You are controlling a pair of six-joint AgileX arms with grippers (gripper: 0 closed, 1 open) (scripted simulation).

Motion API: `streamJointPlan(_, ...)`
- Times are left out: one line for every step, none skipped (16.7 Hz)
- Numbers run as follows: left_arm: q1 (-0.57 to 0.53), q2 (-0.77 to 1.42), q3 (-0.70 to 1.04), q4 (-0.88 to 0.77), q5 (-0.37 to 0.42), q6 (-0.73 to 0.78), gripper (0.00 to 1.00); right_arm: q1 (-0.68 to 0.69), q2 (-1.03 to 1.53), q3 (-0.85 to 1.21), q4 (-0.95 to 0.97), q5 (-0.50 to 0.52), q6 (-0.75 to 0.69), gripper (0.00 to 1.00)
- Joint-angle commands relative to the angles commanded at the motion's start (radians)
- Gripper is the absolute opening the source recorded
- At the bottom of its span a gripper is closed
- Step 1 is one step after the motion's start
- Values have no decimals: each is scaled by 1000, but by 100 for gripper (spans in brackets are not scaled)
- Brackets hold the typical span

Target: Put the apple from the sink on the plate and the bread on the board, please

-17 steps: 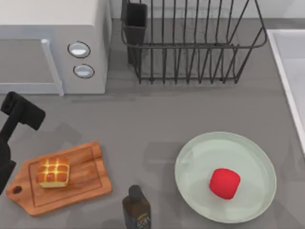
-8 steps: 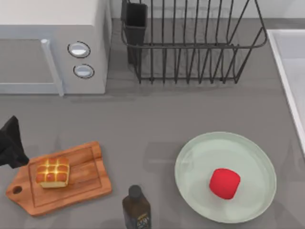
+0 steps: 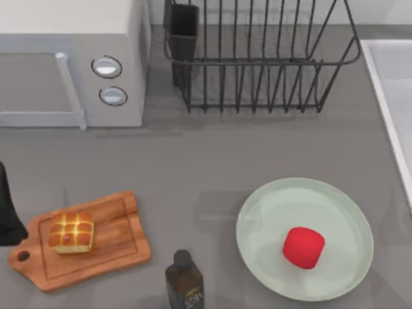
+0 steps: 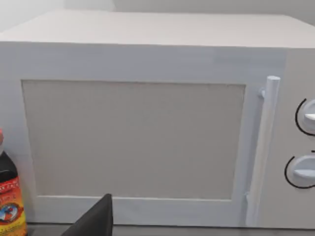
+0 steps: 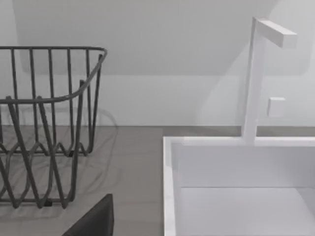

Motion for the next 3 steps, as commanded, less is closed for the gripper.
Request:
streamJointPlan(4, -7, -5, 5, 0, 14, 100, 0, 0, 0, 0, 0, 0, 100)
streamJointPlan(5, -10, -7, 6, 0, 19, 100, 0, 0, 0, 0, 0, 0, 100)
streamJointPlan(5, -10, -7, 6, 0, 19, 100, 0, 0, 0, 0, 0, 0, 100)
